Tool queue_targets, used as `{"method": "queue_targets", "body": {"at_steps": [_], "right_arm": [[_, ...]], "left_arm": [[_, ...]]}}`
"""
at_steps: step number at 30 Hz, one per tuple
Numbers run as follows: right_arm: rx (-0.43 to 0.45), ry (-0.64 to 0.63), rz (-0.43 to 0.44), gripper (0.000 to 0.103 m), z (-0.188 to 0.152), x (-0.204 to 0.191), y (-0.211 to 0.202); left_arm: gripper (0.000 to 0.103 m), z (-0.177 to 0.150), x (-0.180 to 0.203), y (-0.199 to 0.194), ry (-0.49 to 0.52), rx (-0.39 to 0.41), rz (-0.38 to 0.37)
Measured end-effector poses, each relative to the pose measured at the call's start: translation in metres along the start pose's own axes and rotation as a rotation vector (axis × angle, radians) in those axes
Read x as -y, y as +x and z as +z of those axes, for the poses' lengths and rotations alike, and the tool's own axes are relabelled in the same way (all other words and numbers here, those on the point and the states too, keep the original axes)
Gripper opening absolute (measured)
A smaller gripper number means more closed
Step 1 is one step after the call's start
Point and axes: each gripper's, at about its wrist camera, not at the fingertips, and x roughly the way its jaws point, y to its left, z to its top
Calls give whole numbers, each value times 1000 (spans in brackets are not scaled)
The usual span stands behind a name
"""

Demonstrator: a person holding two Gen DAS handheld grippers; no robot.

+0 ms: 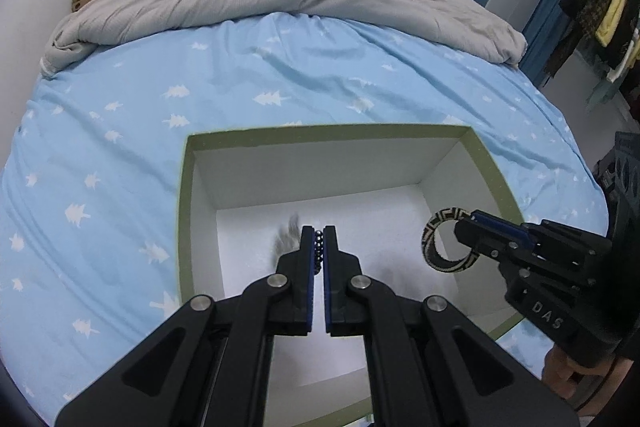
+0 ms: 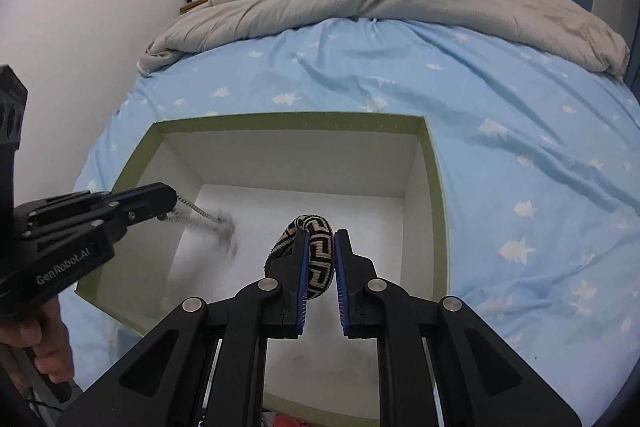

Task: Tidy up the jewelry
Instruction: 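Carry both items into the green box and open both tools to release them, then withdraw both tools from the box and move back toward the jewelry pile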

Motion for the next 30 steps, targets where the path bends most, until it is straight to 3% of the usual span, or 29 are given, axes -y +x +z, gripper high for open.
{"method": "queue_targets", "body": {"at_steps": [2,3,4,6,18,30], "right_arm": [[4,2,13,12,0,0,-6],[9,2,14,13,0,-1,-10],[18,3,14,15,0,-1,-16],[37,4,17,26,1,-3,-28],[187,-25,32,28,-16,-30,-126],[313,-23,62,32,-92,-39,-183]], "left_arm": [[7,0,1,-4,2,1,9],[21,0,2,-9,2,5,13],[45,0,2,-13,0,11,15],[66,1,1,-27,-13,51,21],[66,-14,9,-126,19,187,36],[66,-73,22,-167,17,255,-6]]}}
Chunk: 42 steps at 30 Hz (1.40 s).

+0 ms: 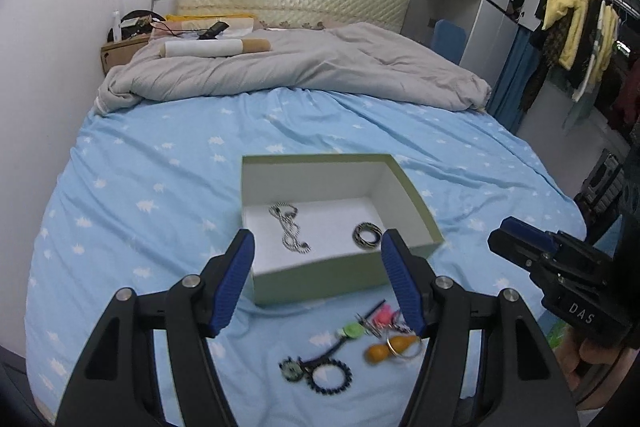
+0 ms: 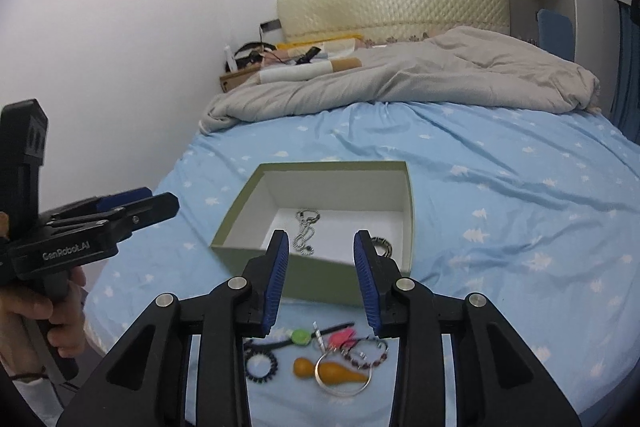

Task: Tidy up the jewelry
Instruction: 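Withdraw both tools from the box and move back toward the jewelry pile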

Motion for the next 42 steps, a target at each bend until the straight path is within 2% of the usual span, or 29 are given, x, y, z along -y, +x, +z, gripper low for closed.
{"method": "queue_targets", "body": {"at_steps": [4,8,12,14,20,30,33,36,42], "right_arm": [[30,1,-8,32,-19,-2,-16],[59,9,-10,33,-36,-5,-29],[88,8,-21,33,-54,-7,-40],[103,10,-29,37,-64,-7,-45],[95,39,-39,41,-94,-5,-50],[85,0,-44,56,-134,-20,-57],[83,6,-46,64,-145,-22,-57],[70,20,-47,70,-155,-23,-52],[19,35,-60,76,-169,-17,-32]], "left_arm": [[66,-17,9,-9,15,11,-23],[66,-36,18,-19,36,36,-9],[66,-55,16,-24,-2,49,-4],[66,-65,14,-27,-21,51,-5],[66,-98,12,-31,-24,39,14],[66,-139,14,-25,-19,-19,5],[66,-147,14,-24,-24,-29,-9],[66,-155,13,-20,-14,-32,3],[66,-169,0,-2,-69,-70,-14]]}}
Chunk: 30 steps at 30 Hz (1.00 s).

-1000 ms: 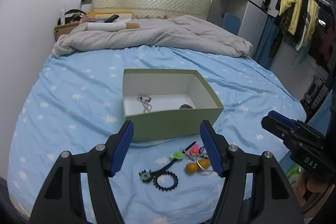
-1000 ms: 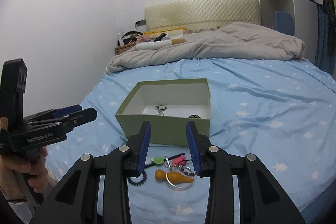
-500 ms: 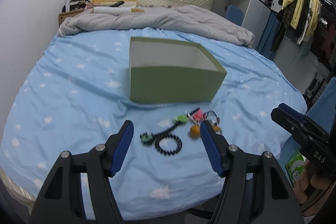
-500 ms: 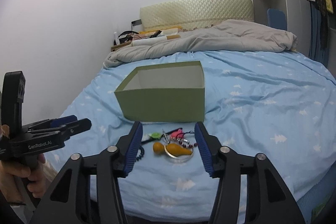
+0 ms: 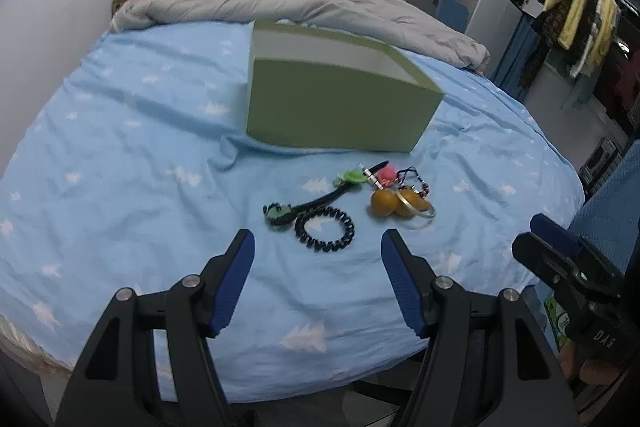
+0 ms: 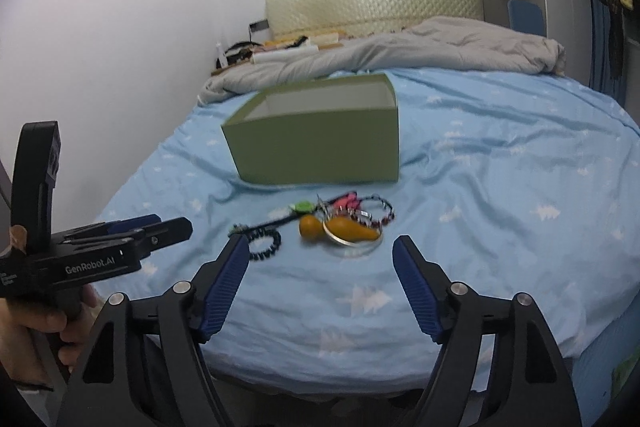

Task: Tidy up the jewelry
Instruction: 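Withdraw both tools from the box and move back toward the jewelry pile, then grasp the green keychain with the left tool while the right tool grasps the silver bangle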

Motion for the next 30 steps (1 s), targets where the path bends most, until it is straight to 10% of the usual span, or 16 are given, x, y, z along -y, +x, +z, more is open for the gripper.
{"method": "queue_targets", "body": {"at_steps": [30], "right_arm": [[-140,128,82,78,10,46,125]], "left_arm": [[47,8,-32,101,-24,-83,-17]]}}
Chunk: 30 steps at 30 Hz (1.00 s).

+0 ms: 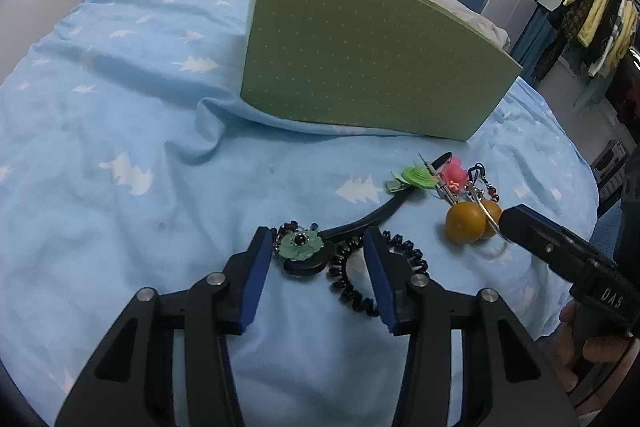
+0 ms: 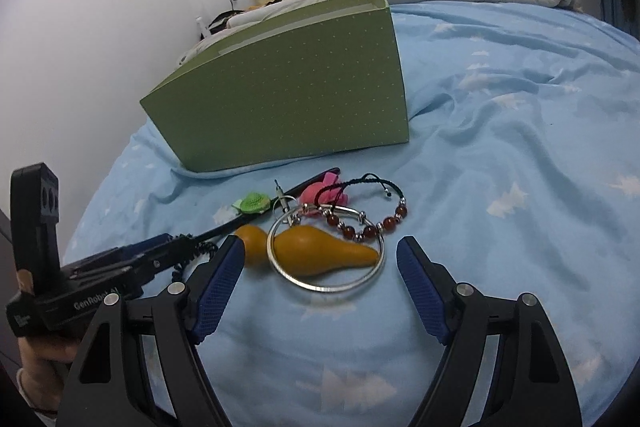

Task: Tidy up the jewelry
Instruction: 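Grasp the green keychain with the left tool while the right tool grasps the silver bangle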

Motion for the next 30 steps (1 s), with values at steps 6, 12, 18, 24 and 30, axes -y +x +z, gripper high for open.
{"method": "queue_targets", "body": {"at_steps": [6,12,18,24,30], "right_arm": [[-42,-10,3,74,1,-1,13],[-41,-10,-3,65,-1,1,11],[-44,-32,-12,65,-2,-3,6],[-33,-46,-24,64,-1,-8,-3],[-12,-46,-37,64,3,-11,-17]], "left_arm": [[40,0,-4,2,10,-1,1],[32,1,-6,2,9,2,-4],[31,2,-4,1,1,11,-1],[31,6,-2,-12,-5,37,0],[31,11,2,-32,-3,68,2]]}}
